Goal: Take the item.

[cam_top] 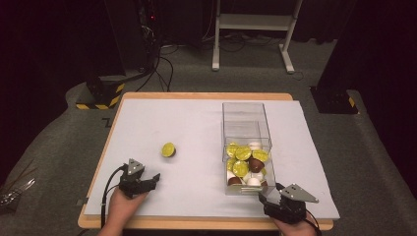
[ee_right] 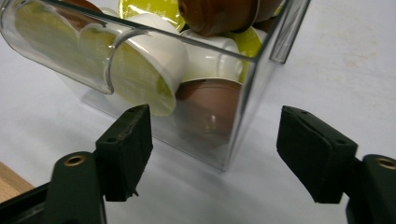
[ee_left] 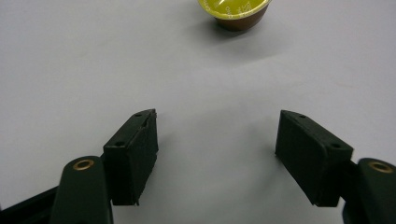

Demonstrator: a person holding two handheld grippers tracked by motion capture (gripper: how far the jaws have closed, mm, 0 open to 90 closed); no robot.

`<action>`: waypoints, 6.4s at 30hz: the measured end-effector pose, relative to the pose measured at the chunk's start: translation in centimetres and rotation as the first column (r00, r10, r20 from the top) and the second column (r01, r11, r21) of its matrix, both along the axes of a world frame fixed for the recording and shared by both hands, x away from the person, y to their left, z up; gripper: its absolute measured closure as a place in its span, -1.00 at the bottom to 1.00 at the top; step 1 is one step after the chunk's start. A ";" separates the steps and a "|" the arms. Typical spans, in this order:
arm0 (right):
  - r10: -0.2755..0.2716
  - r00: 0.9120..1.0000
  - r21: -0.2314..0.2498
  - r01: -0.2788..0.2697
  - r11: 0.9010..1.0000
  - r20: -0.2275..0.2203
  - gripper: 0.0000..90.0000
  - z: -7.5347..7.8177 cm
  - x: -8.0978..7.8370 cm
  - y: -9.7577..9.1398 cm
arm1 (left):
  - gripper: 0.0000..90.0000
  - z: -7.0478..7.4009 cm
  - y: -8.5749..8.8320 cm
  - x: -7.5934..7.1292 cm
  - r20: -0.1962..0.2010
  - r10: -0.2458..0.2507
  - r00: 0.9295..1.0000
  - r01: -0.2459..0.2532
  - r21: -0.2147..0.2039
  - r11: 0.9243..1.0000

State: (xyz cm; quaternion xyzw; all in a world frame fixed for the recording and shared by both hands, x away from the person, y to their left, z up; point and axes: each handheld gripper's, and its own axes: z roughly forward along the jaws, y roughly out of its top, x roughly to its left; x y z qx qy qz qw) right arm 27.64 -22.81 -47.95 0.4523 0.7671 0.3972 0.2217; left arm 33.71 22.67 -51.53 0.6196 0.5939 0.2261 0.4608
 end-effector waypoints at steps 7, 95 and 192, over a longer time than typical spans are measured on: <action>0.009 1.000 0.017 -0.009 1.000 0.003 -0.54 -0.1 0.5 1.1 | -0.34 0.0 0.1 0.0 -0.002 -0.006 1.000 0.006 0.001 1.000; -0.117 0.991 0.005 0.117 0.993 0.066 -0.64 0.9 5.4 2.1 | -0.34 0.0 0.2 -0.1 -0.002 -0.006 1.000 0.006 -0.013 1.000; -0.222 0.972 0.020 0.221 0.975 0.073 -0.57 0.9 13.2 3.4 | -0.34 0.0 0.2 0.0 -0.001 -0.007 1.000 0.007 -0.025 1.000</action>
